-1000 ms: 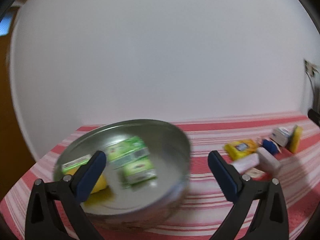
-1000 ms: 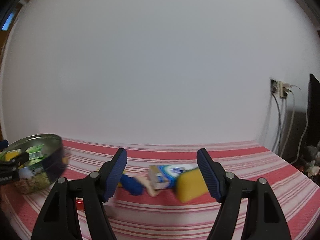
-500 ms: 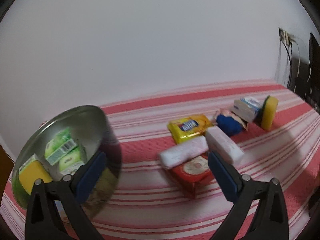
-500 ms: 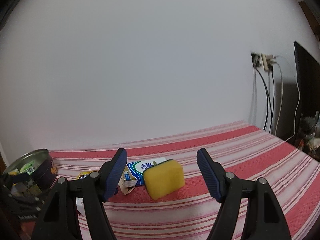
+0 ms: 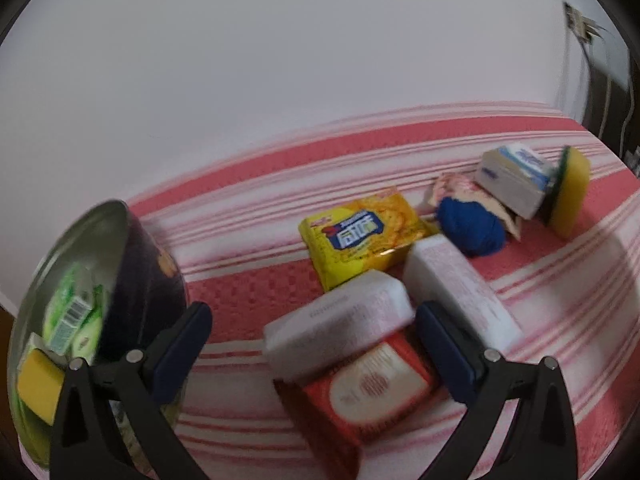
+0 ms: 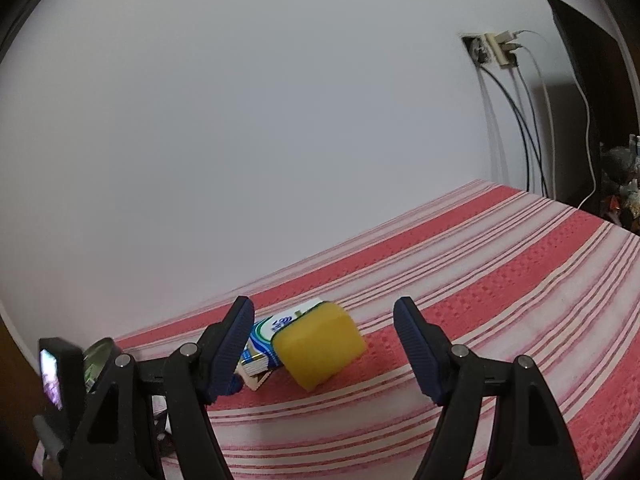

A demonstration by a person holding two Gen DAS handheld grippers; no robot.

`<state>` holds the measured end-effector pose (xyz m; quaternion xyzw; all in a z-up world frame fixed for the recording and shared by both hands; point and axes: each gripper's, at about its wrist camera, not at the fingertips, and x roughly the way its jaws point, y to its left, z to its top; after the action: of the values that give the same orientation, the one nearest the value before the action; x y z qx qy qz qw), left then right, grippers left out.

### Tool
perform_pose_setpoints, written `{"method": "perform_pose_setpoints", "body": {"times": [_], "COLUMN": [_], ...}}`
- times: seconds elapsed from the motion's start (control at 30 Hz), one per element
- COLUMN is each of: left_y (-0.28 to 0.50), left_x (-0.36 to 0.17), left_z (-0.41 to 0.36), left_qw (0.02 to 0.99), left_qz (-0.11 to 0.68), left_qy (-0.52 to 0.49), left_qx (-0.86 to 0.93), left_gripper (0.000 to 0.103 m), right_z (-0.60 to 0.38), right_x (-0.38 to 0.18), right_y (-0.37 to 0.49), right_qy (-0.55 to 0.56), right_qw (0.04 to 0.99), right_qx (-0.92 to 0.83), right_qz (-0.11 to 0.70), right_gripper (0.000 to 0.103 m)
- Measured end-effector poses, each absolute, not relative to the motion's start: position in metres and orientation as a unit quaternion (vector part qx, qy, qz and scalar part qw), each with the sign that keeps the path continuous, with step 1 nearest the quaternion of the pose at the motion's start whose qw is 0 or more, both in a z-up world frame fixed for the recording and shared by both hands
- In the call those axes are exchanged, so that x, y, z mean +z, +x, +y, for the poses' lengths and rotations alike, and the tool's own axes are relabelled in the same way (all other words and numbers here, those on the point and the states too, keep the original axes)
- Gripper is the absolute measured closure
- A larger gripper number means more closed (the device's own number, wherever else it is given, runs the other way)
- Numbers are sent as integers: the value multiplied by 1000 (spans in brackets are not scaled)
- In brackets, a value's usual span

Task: Organize objects
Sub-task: 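Grasp a yellow sponge with the right tool while the left tool grasps the white packet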

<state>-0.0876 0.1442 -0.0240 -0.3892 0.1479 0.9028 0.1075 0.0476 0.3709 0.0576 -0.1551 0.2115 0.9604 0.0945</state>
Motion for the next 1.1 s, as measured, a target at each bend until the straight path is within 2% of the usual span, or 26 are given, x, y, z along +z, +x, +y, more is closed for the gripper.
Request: {"method": "perform_pose_setpoints", "body": {"times": [0.07, 0.13, 0.17, 0.2, 0.5, 0.67, 0.8, 1.1], "left_y": [-98, -105, -105, -104, -75, -44, -24, -41], "left_x": [-27, -30, -30, -29, -19, 4, 22, 33], "left_z": [140, 134, 131, 128, 118, 114, 102, 78], "left_qw": [111, 133, 146, 143, 177, 193, 216, 215], "left_qz": [120, 83, 63, 57, 27, 5, -32, -76], "left_qy": [-410, -433, -437, -435, -422, -357, -311, -291], "left_qx": [897, 888, 885, 887, 889, 914, 925, 929], "left_gripper": [1, 21, 29, 32, 34, 34, 34, 34], "right_z": [368, 368, 368, 368, 371, 385, 383, 331], "right_x": [58, 58, 57, 57, 56, 51, 47, 49], "right_y": [47, 46, 46, 45, 39, 40, 30, -24], "right_qy": [-156, -152, -152, -153, -164, -172, -199, -307], "right_qw": [92, 93, 93, 93, 102, 116, 86, 18], "right_qx": [961, 961, 961, 960, 956, 944, 941, 948], "right_qz": [209, 210, 213, 215, 220, 255, 258, 83], "right_gripper": [29, 29, 29, 29, 29, 29, 29, 29]}}
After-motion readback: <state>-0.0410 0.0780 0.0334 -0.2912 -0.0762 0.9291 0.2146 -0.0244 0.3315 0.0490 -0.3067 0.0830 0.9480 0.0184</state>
